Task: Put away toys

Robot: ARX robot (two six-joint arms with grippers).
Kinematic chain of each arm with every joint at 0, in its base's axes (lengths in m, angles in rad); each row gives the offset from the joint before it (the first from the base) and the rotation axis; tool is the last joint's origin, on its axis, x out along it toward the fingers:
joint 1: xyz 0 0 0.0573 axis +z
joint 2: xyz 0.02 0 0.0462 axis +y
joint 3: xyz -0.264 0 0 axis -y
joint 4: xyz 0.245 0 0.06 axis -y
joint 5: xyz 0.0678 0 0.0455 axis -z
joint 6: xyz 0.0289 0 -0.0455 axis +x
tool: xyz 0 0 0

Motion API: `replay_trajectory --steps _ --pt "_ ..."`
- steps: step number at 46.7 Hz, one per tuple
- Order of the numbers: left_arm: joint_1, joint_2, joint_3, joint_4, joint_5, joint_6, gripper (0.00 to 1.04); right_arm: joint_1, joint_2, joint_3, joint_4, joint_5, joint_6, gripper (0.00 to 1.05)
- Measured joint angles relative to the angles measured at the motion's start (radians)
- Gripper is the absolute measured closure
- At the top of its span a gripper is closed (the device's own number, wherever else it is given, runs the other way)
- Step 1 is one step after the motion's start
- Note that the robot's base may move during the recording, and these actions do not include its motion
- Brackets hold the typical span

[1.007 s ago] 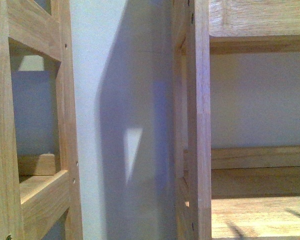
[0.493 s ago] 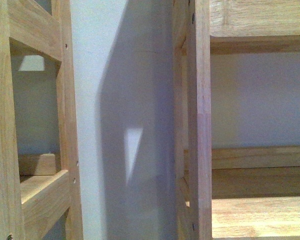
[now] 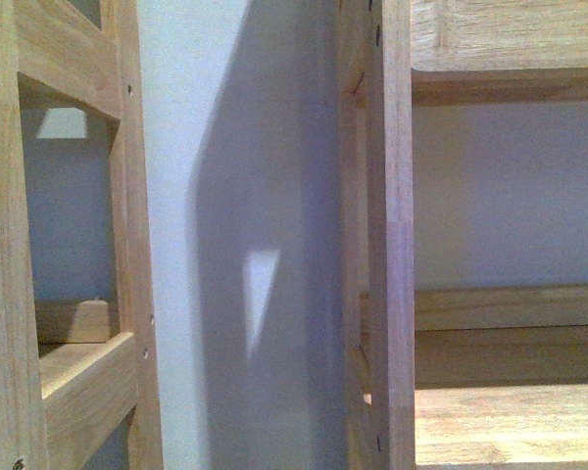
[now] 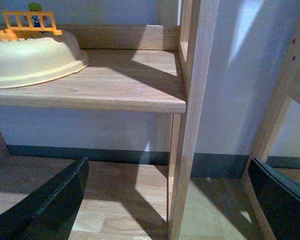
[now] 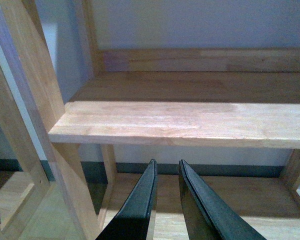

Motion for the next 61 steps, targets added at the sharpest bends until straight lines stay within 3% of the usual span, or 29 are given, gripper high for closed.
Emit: replay_trajectory --steps 61 --pt "0.000 0.000 0.000 0.000 0.000 0.000 0.06 0.000 -0.179 -0.227 0.061 -0.001 -0.002 0.86"
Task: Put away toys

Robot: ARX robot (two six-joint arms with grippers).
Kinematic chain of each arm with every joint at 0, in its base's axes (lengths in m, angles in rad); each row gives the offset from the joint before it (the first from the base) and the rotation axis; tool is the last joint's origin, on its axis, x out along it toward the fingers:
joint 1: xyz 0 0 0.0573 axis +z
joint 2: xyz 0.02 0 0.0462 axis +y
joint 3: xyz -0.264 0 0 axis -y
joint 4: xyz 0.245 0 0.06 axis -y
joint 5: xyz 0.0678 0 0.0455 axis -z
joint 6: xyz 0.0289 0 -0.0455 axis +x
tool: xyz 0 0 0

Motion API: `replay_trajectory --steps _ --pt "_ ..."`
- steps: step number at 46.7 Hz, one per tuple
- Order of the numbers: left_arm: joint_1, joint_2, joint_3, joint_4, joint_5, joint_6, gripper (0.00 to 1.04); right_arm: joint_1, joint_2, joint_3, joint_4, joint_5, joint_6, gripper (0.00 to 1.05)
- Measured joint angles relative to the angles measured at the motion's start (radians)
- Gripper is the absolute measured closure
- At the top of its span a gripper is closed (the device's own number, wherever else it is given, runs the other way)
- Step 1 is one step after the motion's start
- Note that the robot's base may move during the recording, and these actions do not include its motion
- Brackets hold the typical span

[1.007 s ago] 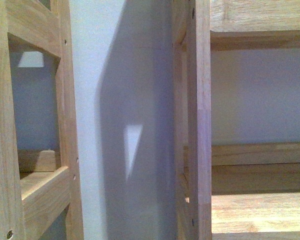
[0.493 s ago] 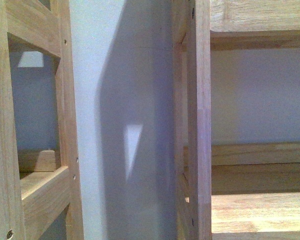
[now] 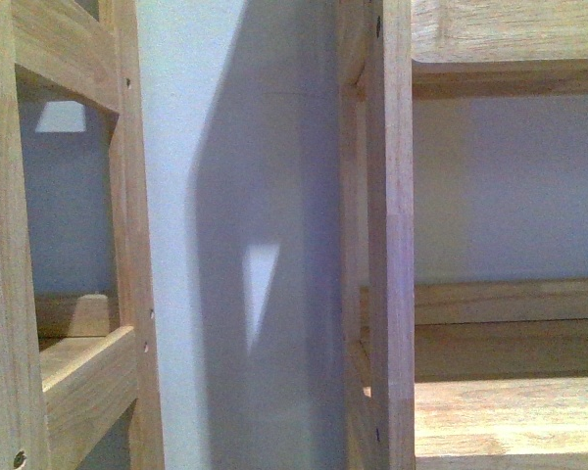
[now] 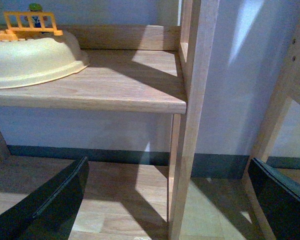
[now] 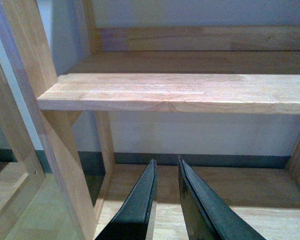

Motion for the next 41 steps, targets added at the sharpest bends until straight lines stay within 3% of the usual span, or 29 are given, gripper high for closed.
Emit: replay_trajectory --steps 2,6,20,27,41 --pt "0.000 0.000 0.000 0.000 0.000 0.000 0.06 0.000 0.000 0.000 0.000 0.000 -0.002 0.82" --pt "0.000 0.000 0.000 0.000 0.000 0.000 0.06 0.000 0.000 0.000 0.000 0.000 -0.002 0.65" --pt "0.000 0.000 0.000 0.000 0.000 0.000 0.06 0.000 0.000 0.000 0.000 0.000 -0.002 0.27" --pt "0.000 0.000 0.000 0.000 0.000 0.000 0.06 0.000 0.000 0.000 0.000 0.000 0.000 0.00" --pt "0.000 0.000 0.000 0.000 0.000 0.000 0.06 0.000 0.000 0.000 0.000 0.000 -0.003 0.00"
